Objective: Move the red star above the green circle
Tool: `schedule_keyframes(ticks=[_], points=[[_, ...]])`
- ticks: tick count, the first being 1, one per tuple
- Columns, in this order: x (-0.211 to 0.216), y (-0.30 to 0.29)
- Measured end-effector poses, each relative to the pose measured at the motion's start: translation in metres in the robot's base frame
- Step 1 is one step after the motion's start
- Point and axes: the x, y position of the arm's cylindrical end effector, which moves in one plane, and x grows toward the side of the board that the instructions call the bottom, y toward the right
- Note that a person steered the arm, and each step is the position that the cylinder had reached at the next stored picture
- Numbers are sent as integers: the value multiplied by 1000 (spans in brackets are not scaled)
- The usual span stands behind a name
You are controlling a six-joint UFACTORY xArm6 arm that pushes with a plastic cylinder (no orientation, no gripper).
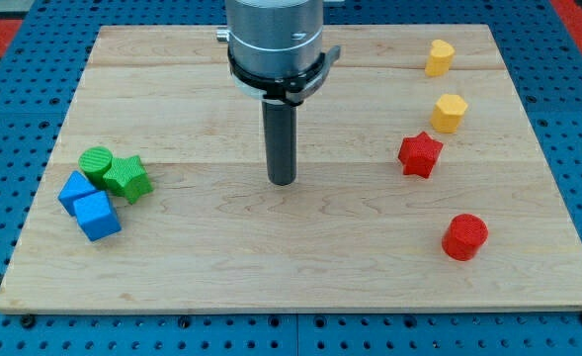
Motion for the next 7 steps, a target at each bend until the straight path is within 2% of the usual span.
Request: schedule_keyframes(ticks=[3,7], points=[[0,58],[22,71]])
